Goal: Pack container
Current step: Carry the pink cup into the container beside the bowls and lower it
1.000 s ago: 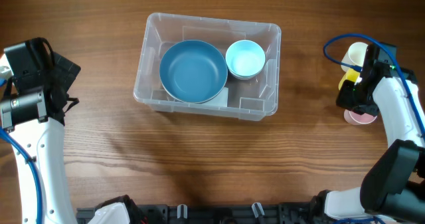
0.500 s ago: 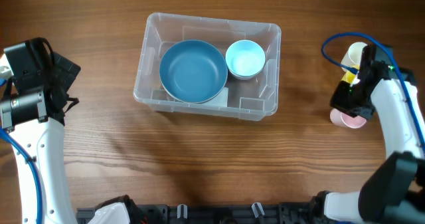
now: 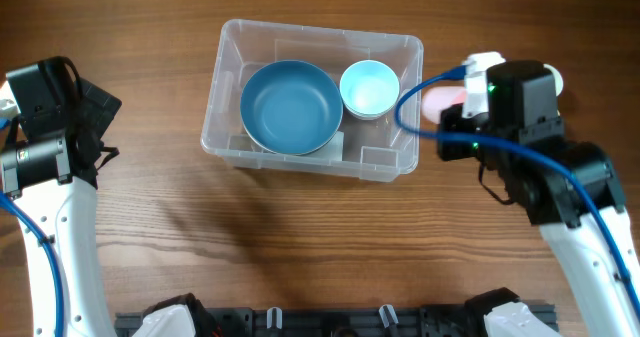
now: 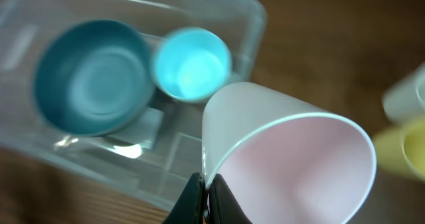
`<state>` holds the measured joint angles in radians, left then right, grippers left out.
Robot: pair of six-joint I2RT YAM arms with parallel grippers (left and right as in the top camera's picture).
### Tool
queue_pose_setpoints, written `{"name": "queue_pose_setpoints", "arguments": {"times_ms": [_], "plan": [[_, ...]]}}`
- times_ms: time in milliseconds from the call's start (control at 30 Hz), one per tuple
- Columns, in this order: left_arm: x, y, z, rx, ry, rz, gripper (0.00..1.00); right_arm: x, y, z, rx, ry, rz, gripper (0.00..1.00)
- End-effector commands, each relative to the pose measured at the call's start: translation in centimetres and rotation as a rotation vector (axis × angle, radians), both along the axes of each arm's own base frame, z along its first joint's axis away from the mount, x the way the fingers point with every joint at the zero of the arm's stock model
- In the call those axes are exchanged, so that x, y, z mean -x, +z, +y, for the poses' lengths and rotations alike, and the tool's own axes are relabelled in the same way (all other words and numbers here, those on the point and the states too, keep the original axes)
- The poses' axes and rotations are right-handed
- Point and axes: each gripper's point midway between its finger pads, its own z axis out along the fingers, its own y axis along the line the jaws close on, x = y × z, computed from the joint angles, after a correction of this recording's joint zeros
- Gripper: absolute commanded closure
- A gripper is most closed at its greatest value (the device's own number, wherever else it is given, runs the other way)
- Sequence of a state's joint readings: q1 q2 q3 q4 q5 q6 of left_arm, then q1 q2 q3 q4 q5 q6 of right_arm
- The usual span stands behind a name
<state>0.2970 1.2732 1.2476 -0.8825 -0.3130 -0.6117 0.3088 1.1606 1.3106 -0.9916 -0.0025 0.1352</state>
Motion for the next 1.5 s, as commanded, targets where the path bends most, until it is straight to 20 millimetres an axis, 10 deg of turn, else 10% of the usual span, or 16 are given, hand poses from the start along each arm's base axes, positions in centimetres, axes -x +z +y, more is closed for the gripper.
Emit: {"name": "queue_pose_setpoints", "arguments": {"times_ms": [0, 567, 1467], "plan": [[-0.1, 0.5, 0.2, -0.003, 0.004, -0.014, 0.00, 0.7, 3.1, 3.1, 0.041, 0.143, -0.105, 0.96], [-0.1, 0.5, 0.2, -0.003, 0.004, -0.014, 0.00, -1.9, -10.5, 9.9, 0.409, 0.356, 0.185, 0.96], [-0.1, 0.5, 0.2, -0.003, 0.004, -0.014, 0.00, -4.0, -16.6, 12.4, 0.409, 0.385, 0.261, 0.94]]}}
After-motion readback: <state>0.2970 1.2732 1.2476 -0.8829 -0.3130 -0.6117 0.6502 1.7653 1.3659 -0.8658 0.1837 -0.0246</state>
